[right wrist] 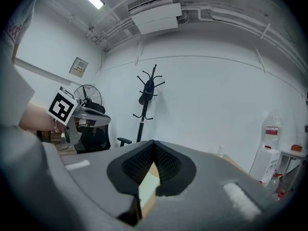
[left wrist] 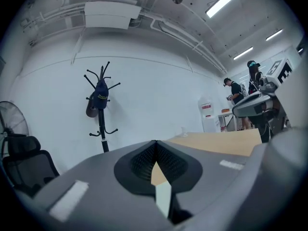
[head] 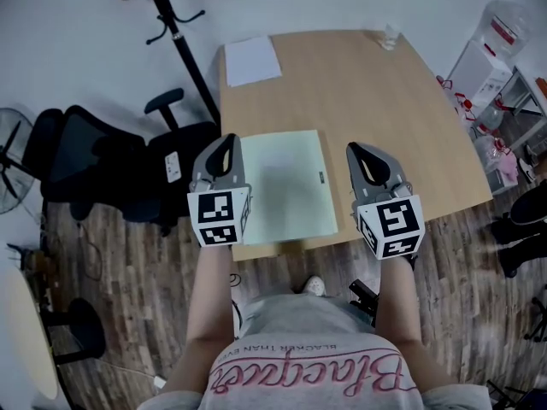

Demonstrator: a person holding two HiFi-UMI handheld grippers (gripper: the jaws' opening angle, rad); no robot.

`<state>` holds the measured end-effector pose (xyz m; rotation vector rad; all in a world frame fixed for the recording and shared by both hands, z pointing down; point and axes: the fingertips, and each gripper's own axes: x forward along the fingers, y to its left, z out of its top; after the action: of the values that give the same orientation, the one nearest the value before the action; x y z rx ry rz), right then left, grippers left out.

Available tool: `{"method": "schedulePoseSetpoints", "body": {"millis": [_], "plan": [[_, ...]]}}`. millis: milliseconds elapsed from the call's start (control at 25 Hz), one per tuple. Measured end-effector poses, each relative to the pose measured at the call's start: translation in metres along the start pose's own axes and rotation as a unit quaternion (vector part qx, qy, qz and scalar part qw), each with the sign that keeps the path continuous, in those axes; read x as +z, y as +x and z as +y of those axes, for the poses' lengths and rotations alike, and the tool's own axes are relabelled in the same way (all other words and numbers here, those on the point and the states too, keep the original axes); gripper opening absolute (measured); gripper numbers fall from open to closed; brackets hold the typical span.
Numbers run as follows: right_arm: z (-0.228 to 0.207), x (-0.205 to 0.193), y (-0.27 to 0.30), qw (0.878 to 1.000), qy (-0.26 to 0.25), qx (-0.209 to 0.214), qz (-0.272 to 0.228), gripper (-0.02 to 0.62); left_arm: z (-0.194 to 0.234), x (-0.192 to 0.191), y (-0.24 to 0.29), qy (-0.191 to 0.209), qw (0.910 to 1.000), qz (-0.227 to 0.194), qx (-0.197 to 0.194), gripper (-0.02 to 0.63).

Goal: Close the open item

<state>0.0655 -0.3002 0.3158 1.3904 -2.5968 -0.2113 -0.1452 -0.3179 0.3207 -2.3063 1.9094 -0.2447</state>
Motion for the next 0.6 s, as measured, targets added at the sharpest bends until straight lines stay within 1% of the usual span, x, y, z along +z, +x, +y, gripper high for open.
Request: {"method": "schedulePoseSetpoints", "body": {"millis": [160, 440, 600], "plan": [[0.002, 0.018, -0.003, 1.0, -0.01, -0.013, -0.01, 0.002, 0.009, 0.019, -0.006, -0.008, 0.9997, -0.023, 0.001, 0.015], [0.001, 0.051, -0.01, 0.999, -0.008, -0.034, -0.039, 0.002, 0.021, 0.051, -0.022, 0.007, 0.9983, -0.057, 0.0, 0.015], [0.002, 0.061, -0.016, 0.998, -0.011, -0.041, -0.051, 0.002, 0.025, 0.061, -0.034, 0.006, 0.997, -0.077, 0.0, 0.015]]}}
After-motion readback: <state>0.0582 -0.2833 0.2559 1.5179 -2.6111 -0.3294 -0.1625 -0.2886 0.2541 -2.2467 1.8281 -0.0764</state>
